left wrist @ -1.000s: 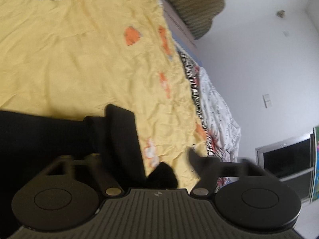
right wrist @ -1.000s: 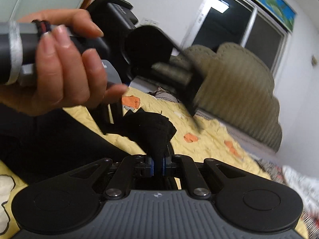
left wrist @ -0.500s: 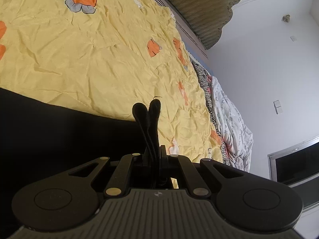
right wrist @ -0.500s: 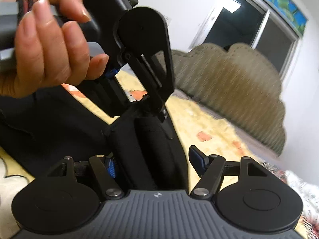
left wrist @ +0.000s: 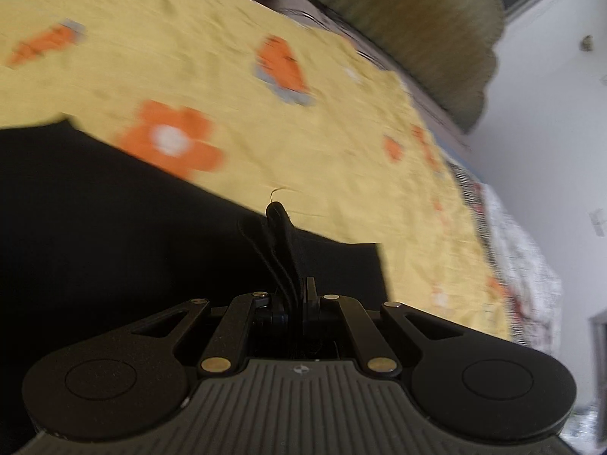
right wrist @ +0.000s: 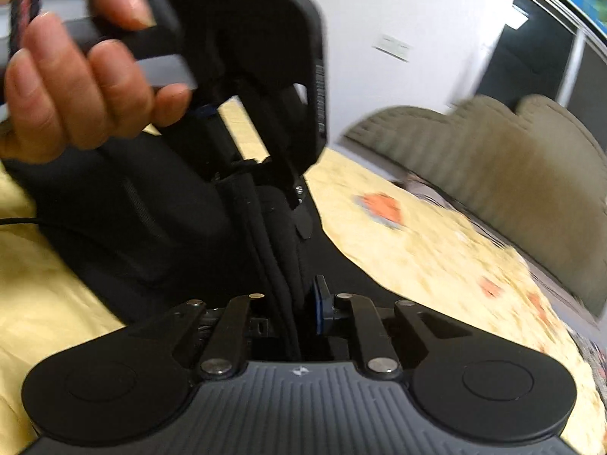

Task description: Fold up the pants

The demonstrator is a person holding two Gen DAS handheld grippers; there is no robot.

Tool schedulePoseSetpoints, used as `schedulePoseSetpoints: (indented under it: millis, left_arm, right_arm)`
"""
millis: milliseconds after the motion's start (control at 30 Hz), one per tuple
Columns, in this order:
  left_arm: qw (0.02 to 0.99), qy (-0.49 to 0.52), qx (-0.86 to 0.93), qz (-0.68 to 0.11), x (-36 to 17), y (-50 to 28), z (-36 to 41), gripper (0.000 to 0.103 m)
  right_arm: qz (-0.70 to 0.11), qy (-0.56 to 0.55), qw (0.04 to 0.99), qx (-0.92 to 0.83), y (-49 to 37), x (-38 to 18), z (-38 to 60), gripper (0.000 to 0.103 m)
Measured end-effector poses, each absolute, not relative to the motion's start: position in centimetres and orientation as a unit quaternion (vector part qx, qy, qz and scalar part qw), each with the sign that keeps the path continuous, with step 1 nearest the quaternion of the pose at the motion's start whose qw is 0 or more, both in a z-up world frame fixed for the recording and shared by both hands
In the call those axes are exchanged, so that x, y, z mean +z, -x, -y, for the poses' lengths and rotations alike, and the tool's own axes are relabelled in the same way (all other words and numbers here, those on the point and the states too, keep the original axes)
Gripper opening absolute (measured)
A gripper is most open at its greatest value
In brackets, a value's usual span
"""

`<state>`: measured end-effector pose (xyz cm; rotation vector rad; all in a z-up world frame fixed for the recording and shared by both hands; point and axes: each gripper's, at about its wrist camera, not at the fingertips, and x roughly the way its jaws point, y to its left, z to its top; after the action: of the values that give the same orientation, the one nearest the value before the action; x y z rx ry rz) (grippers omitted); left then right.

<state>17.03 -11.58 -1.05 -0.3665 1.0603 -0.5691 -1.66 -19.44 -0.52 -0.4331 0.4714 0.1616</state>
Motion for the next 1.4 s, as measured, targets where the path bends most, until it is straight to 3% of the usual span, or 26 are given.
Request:
schedulePoseSetpoints:
  millis: [433,533,667,700,833,967,1067,1133,1200,1267,1400]
  left_arm:
    - [0.873,0.077,-0.193,-0.441,-1.1,-16.6,8.4,0.008]
    - [0.869,0.066,-0.186,-0.455,-1.5,-17.2,8.4,0.021]
    - [0.844,0.11,-0.183,-0.492,-0.9,-17.5,5.7,0.062]
    - [0.846,0.119,-0.177,-0.488,-0.4,-17.2,4.7,0.067]
    - [0.866,0.098,-0.148,-0.468,2.8,-14.8,0.0,0.074]
    - [0.879,0.01,-0.082,-0.47,5.8,-12.5,-4.4,0.076]
    - [0.888,-0.059,0.0,-0.456,8.0,-11.6,-7.1,0.076]
    - [0.899,-0.085,0.053,-0.427,9.6,-11.3,-8.6,0.082]
    - [0.91,-0.089,0.105,-0.392,10.8,-11.1,-9.4,0.091]
    - [0.923,-0.069,0.108,-0.364,11.4,-10.9,-9.0,0.094]
    - [0.92,-0.016,-0.026,-0.39,9.7,-12.0,-5.6,0.098]
  right_arm:
    - [-0.213,0.228,0.943,0.114,-1.2,-1.8,15.3,0.013]
    - [-0.216,0.263,0.935,0.1,-2.1,-2.5,14.9,0.013]
    - [-0.243,0.263,0.926,0.118,-2.7,-2.3,14.8,0.014]
    - [-0.248,0.256,0.925,0.135,-2.3,-1.9,15.2,0.014]
    - [-0.257,0.197,0.921,0.216,-0.5,0.6,17.6,0.015]
    - [-0.248,0.084,0.932,0.249,-1.5,3.5,21.6,0.015]
    - [-0.286,0.035,0.94,0.182,-4.7,2.7,22.9,0.015]
    - [-0.32,0.031,0.933,0.163,-6.6,1.0,22.2,0.015]
    - [-0.35,0.047,0.92,0.168,-7.4,-0.8,21.0,0.015]
    - [-0.329,0.082,0.927,0.16,-5.9,-0.7,19.9,0.015]
    - [-0.306,0.035,0.93,0.198,-4.3,0.5,20.5,0.015]
